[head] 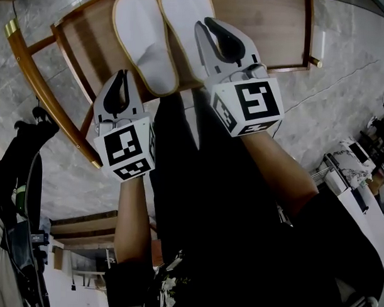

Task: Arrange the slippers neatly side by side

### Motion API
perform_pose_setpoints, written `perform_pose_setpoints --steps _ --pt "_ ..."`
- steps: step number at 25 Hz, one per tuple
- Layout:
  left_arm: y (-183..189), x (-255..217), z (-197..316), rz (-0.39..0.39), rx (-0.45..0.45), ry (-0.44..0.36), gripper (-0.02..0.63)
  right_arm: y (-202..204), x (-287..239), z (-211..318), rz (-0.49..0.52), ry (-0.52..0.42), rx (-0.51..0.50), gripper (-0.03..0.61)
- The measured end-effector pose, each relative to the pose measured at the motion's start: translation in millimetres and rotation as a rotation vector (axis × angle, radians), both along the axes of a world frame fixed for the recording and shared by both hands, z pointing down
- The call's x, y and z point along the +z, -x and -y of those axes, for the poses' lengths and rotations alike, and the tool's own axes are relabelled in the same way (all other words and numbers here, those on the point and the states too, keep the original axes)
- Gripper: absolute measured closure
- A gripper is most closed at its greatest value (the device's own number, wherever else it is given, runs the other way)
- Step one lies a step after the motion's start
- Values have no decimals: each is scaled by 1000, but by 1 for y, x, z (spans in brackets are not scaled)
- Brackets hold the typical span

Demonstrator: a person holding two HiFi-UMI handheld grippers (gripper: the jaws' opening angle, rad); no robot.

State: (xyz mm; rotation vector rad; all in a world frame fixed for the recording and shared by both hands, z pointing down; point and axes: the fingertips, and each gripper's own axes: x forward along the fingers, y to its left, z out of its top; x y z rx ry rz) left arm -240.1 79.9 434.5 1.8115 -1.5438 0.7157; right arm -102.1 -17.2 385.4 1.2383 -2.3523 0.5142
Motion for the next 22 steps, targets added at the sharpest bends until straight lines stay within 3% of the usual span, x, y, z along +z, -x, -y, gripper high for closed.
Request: perform_pose_setpoints --steps 10,14,18,22 --pt "-9 35 23 23 9 51 589 -53 38 -14 -153 71 -62 545" --pt "-14 41 25 39 31 64 589 -45 50 -15 -182 58 -124 545" --pt "-15 45 26 51 42 73 589 -38 54 20 -216 -17 -151 545" --pt "-15 46 28 64 48 72 592 -14 65 41 -248 -55 -283 561"
